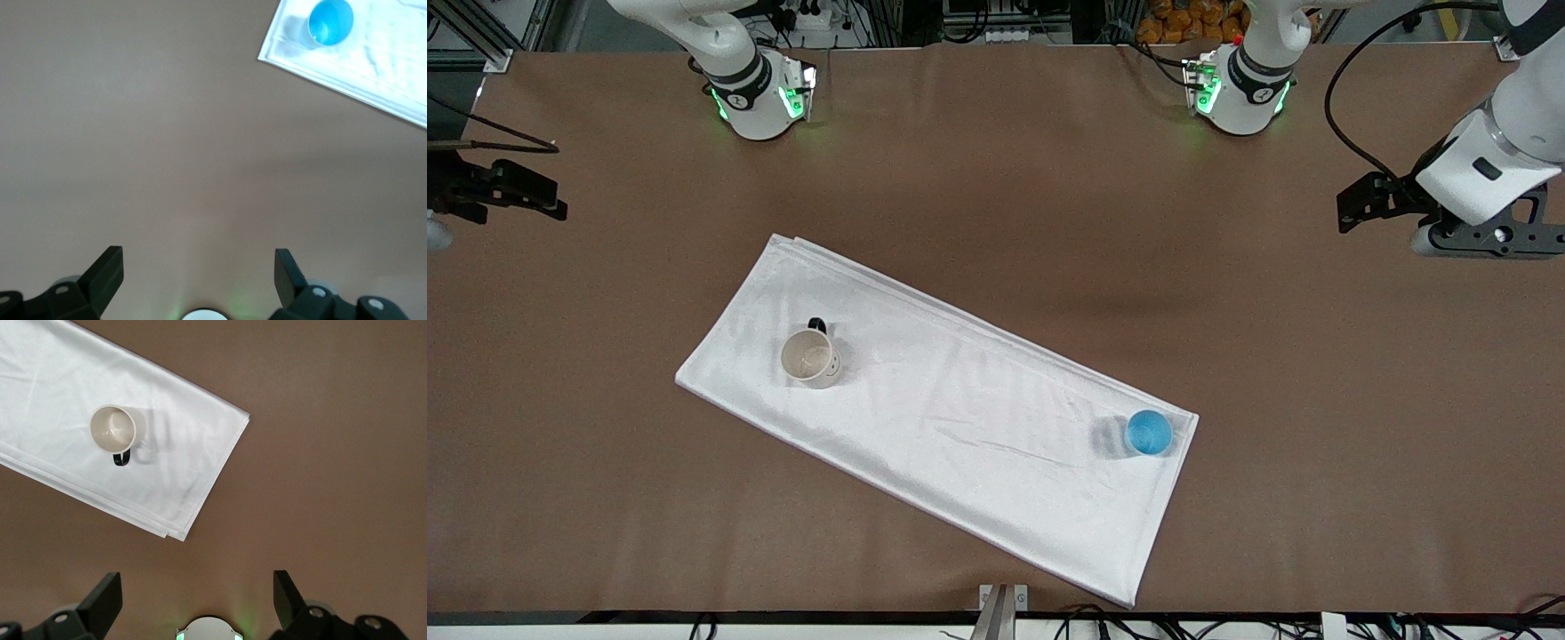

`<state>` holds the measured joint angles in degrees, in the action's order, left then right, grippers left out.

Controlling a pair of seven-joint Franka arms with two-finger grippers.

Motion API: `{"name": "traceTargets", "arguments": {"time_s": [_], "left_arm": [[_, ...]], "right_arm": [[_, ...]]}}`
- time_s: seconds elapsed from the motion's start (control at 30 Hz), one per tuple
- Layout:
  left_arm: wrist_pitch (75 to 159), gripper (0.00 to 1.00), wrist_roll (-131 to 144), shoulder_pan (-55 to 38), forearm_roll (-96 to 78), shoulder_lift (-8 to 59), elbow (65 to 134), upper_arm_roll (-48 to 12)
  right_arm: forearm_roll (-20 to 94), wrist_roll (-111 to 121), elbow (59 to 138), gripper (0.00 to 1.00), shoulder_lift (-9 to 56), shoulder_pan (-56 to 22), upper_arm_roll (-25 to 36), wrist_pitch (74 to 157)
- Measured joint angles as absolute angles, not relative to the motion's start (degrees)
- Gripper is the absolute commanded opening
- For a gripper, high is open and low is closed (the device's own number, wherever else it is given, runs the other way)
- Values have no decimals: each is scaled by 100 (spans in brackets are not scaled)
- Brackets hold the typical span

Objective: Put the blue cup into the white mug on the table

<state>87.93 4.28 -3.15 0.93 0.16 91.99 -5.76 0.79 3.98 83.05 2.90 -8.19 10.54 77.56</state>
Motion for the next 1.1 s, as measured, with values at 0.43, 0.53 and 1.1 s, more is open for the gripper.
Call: {"name": "traceTargets", "arguments": {"time_s": [0.43, 0.53, 1.1], "left_arm": [[8801, 100, 428, -327, 298, 77, 9203, -581], [8874, 100, 428, -344, 564, 152, 9204, -584], [8992, 100, 1181, -328, 526, 399, 9219, -577]], "right_arm": [[15, 398, 8305, 100, 276, -820, 1047, 7717], [14, 398, 8305, 100, 276, -820, 1047, 7687], [288, -38, 8391, 100, 288, -1102, 983, 7573]]}}
